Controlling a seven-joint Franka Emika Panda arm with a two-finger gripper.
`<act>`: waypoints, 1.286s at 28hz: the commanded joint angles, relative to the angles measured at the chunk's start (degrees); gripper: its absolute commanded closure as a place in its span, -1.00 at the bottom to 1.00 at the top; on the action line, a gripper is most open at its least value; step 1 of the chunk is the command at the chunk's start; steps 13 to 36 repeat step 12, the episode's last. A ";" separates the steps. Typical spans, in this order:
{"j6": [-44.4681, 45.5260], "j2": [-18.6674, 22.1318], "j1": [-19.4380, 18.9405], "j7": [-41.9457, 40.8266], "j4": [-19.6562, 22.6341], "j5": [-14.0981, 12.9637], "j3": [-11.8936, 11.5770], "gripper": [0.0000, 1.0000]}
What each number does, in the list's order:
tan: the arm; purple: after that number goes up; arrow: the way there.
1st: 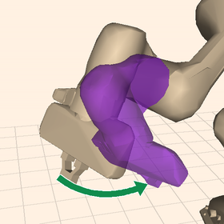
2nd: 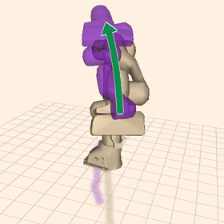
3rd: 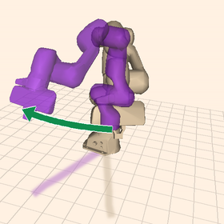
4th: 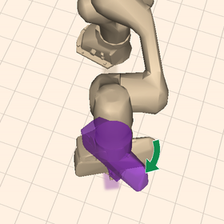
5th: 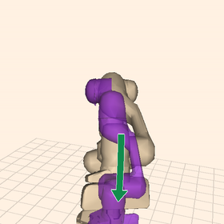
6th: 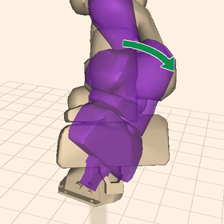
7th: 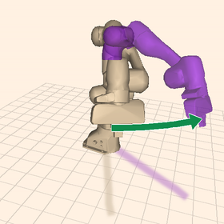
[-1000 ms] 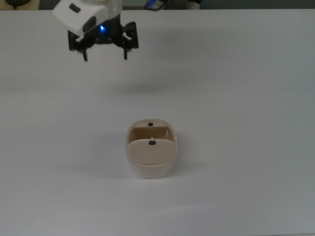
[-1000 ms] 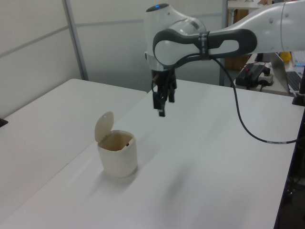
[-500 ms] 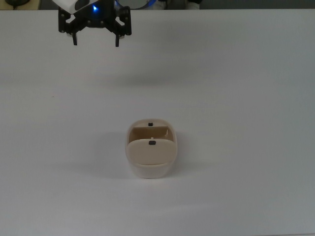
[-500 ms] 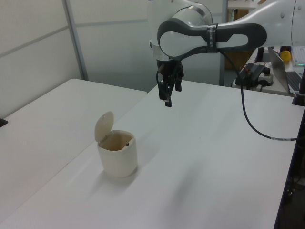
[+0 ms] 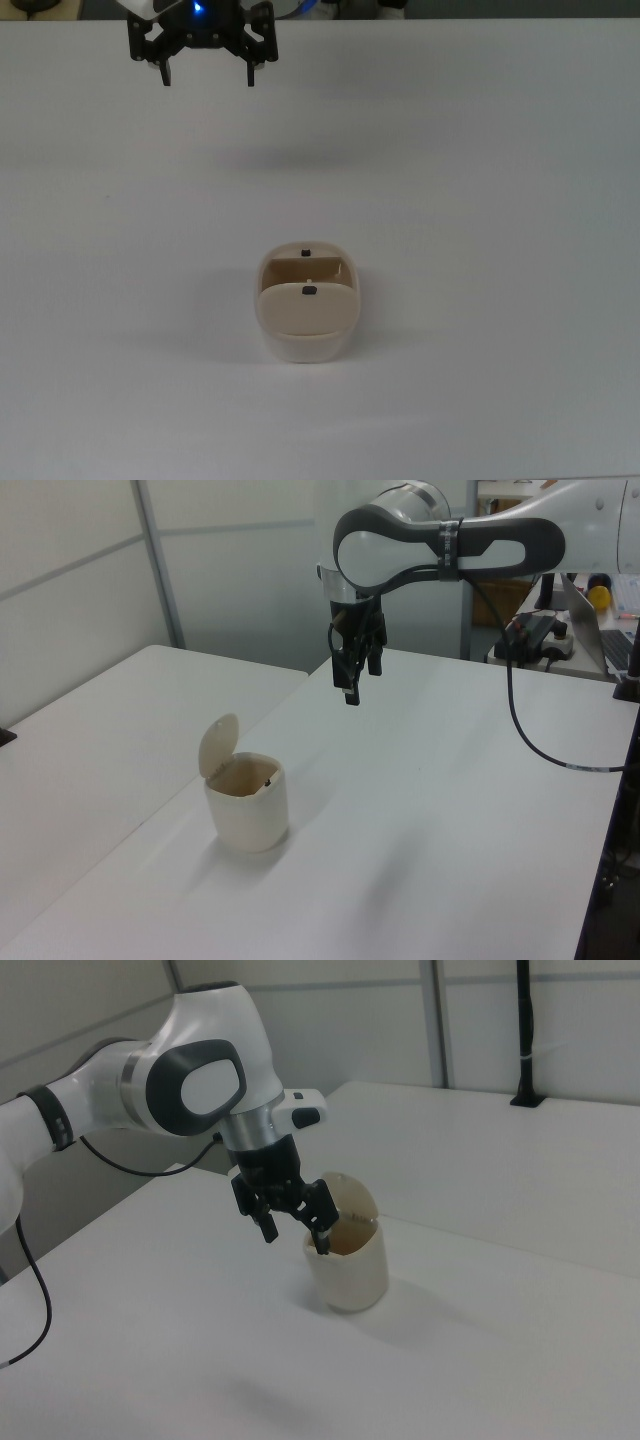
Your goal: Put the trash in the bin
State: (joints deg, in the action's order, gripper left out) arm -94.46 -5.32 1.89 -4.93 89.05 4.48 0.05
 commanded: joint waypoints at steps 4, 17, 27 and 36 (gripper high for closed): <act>1.64 0.83 0.04 1.15 -0.28 -1.23 -0.22 -1.00; 1.91 1.36 -0.04 1.41 -0.28 -1.41 -0.22 -1.00; 1.91 1.36 -0.04 1.41 -0.28 -1.41 -0.22 -1.00; 1.91 1.36 -0.04 1.41 -0.28 -1.41 -0.22 -1.00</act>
